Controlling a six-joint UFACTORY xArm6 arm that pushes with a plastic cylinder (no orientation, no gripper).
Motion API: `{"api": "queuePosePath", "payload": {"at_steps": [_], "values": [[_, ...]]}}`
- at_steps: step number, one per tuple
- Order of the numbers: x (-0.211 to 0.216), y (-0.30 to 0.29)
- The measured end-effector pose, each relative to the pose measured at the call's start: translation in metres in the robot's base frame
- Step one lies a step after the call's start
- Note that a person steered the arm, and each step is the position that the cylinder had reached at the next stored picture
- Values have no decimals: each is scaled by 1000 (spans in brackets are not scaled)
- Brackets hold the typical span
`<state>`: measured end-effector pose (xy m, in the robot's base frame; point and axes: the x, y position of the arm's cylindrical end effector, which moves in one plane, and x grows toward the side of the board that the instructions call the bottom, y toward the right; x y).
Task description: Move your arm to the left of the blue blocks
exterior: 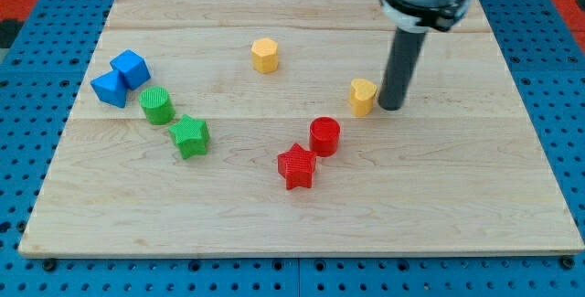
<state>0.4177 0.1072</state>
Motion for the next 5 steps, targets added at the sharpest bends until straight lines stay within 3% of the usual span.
{"api": "queuePosePath", "payload": {"at_steps": [1,2,3,4,5], "values": [[-17,-33],[-15,-7],[-62,26],[-166,-19],[-222,-93]]}}
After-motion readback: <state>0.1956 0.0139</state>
